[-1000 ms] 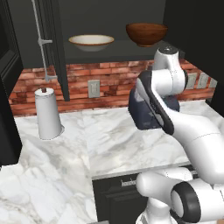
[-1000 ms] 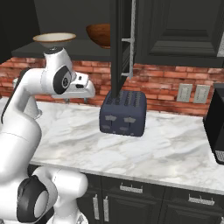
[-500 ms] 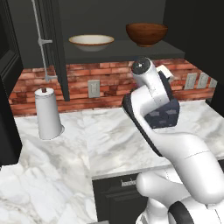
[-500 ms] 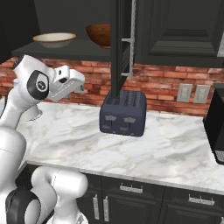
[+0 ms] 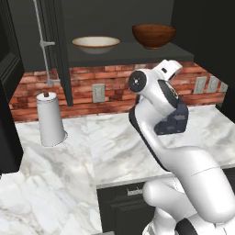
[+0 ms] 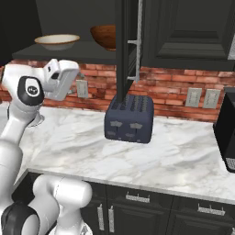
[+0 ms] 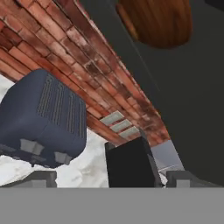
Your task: Pick up the bowls from the cabinet and place each bowl in front of a stool on the dining counter.
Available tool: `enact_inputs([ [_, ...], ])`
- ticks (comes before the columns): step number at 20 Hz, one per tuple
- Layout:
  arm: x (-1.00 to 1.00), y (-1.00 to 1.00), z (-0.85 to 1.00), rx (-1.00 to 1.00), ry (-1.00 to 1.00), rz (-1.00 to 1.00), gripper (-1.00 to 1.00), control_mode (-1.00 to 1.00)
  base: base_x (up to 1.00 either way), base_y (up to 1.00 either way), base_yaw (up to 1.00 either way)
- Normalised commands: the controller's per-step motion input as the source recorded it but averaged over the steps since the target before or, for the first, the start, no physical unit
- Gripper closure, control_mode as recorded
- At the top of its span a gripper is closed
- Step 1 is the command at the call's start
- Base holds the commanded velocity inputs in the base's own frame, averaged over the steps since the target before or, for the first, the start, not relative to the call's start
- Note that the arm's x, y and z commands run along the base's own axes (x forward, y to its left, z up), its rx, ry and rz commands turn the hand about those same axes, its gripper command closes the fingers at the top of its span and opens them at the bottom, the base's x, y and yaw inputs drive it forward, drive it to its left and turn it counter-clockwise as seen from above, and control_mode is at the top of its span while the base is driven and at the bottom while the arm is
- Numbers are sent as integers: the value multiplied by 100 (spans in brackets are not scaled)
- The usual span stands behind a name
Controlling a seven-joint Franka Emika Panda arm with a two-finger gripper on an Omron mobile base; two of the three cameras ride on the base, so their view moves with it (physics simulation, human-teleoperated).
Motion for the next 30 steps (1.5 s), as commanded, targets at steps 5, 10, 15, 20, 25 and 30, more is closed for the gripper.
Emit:
enact_inputs([
  [5, 0, 0, 87, -11, 8, 11, -100, -100, 0, 0, 0],
  [10, 0, 0, 12, -5, 2, 0, -100, -100, 0, 0, 0],
  [15, 1, 0, 4, -4, -2, 1, -100, -100, 0, 0, 0],
  [20, 26, 2, 44, -16, 4, 12, -100, -100, 0, 0, 0],
  [25, 24, 0, 43, -7, 10, 1, -100, -100, 0, 0, 0],
  [30, 35, 0, 11, 0, 4, 4, -100, -100, 0, 0, 0],
])
